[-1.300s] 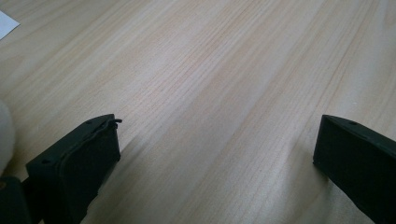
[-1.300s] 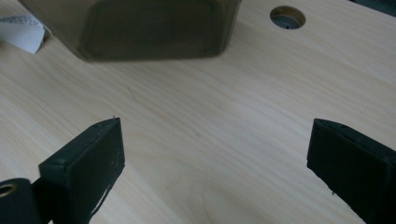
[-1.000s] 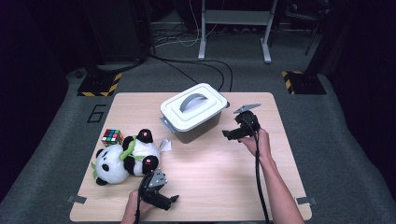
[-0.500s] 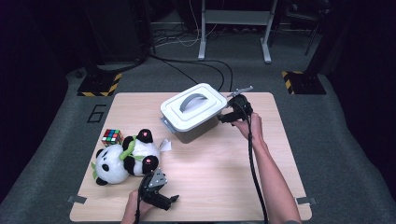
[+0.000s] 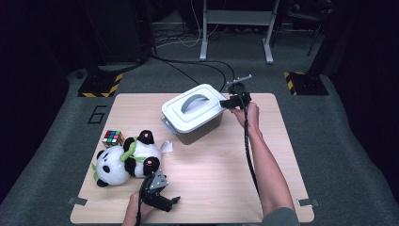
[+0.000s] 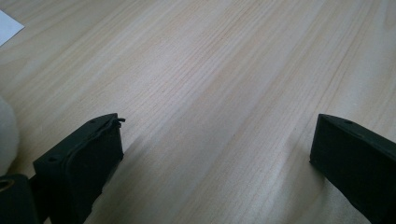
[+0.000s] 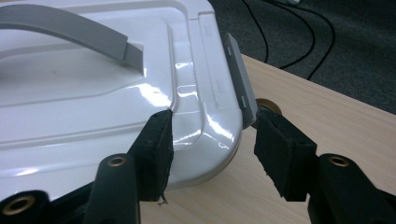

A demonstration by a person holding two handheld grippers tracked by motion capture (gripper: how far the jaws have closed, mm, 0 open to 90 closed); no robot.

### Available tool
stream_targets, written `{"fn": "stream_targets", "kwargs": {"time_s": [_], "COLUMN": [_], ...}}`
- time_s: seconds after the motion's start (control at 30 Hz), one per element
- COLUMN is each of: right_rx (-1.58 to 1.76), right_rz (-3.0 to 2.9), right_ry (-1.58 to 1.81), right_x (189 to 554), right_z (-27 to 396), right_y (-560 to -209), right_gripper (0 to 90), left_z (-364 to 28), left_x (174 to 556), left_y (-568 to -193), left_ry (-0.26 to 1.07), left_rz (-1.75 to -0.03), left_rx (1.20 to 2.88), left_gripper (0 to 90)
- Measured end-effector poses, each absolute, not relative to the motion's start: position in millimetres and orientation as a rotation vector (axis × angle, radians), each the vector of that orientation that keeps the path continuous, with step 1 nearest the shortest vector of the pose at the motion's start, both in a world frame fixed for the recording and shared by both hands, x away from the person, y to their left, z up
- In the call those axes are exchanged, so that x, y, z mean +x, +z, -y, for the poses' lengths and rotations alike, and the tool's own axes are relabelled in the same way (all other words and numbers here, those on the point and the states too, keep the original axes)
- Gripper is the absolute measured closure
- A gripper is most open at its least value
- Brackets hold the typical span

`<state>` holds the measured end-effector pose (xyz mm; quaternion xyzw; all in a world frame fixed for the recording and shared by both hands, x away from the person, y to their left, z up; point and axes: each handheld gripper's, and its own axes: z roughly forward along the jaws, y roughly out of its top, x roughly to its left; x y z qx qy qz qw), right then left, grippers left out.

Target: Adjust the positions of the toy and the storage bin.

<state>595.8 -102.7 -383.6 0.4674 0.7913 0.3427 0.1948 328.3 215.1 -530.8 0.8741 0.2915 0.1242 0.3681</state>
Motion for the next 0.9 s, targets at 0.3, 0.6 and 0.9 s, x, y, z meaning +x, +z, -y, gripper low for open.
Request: {"fn": "stream_targets", "kwargs": {"time_s": [0.3, 0.6, 0.9], "right_rx": [1.344, 1.433, 1.464], "right_rz": [-2.219, -2.193, -2.191], "right_ry": [0.925, 0.878, 0.834], "right_x": [606, 597, 579], "right_z": [99, 100, 97], "right_y": [-387, -385, -382], "right_gripper": [64.9, 67.4, 67.1], "left_z": [-216, -215, -215], "left_x": [328, 328, 327], "left_y": [-530, -531, -530], "left_ry": [0.306, 0.326, 0.326], "left_rz": [-0.744, -0.742, -0.746], "left_rx": [2.255, 2.246, 2.244], "left_gripper": [2.7, 2.8, 3.0]}}
